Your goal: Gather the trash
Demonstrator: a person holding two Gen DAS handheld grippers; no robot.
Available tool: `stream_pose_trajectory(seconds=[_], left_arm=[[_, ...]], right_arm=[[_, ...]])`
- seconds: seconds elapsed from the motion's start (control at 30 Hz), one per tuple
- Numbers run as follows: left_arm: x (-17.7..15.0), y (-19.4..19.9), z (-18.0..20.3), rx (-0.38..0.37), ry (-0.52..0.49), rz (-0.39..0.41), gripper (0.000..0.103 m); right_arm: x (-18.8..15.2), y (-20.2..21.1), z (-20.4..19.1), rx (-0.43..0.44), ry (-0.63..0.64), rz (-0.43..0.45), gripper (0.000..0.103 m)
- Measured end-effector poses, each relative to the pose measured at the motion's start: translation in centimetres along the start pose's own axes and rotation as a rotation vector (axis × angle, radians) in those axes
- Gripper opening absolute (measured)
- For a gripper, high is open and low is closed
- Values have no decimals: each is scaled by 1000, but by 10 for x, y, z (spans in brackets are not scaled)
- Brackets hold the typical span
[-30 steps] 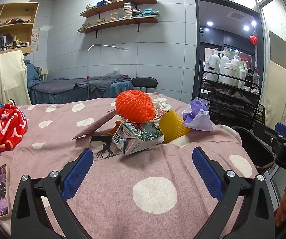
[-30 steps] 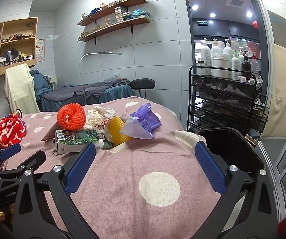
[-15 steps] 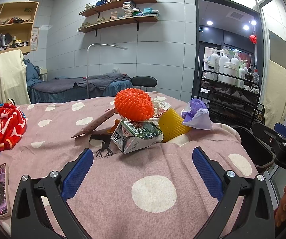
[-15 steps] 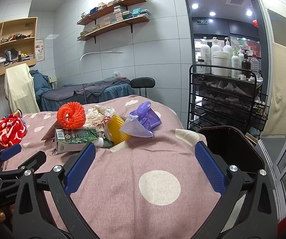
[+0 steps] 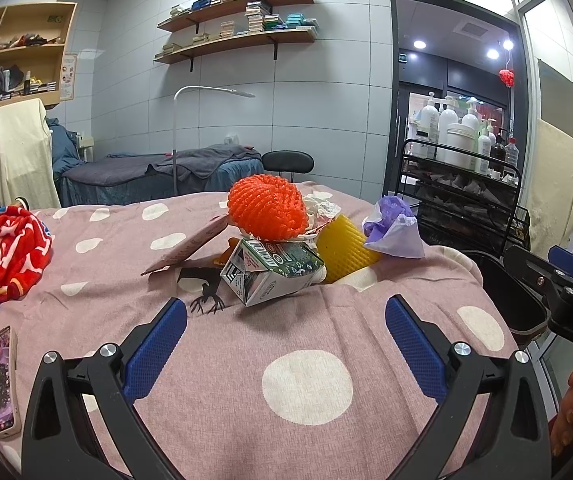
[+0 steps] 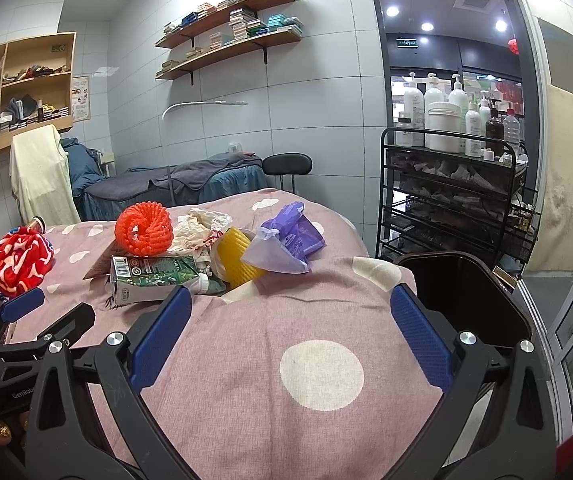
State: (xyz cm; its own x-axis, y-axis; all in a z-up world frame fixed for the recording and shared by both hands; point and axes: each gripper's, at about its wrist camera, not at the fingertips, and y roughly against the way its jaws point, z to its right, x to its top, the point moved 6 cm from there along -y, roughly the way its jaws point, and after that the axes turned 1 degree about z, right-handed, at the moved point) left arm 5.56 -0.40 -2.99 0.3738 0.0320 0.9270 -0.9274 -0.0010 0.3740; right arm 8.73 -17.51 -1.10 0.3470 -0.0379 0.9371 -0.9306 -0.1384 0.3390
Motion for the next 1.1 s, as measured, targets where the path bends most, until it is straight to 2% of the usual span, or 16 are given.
stream_pose_trajectory(seconds=[0.8,1.0,1.1], left_arm=[[-3,-2,-2,-2,2,-17,98],[-6,-9,-7,-24,37,-56,98],[-9,-14,-9,-27,34,-83,98]], right_arm=[[-1,-3,-1,3,3,-16,98],[-1,-9,-4,13,14,-40,99],[-3,-19,-9,39,34,-84,98]])
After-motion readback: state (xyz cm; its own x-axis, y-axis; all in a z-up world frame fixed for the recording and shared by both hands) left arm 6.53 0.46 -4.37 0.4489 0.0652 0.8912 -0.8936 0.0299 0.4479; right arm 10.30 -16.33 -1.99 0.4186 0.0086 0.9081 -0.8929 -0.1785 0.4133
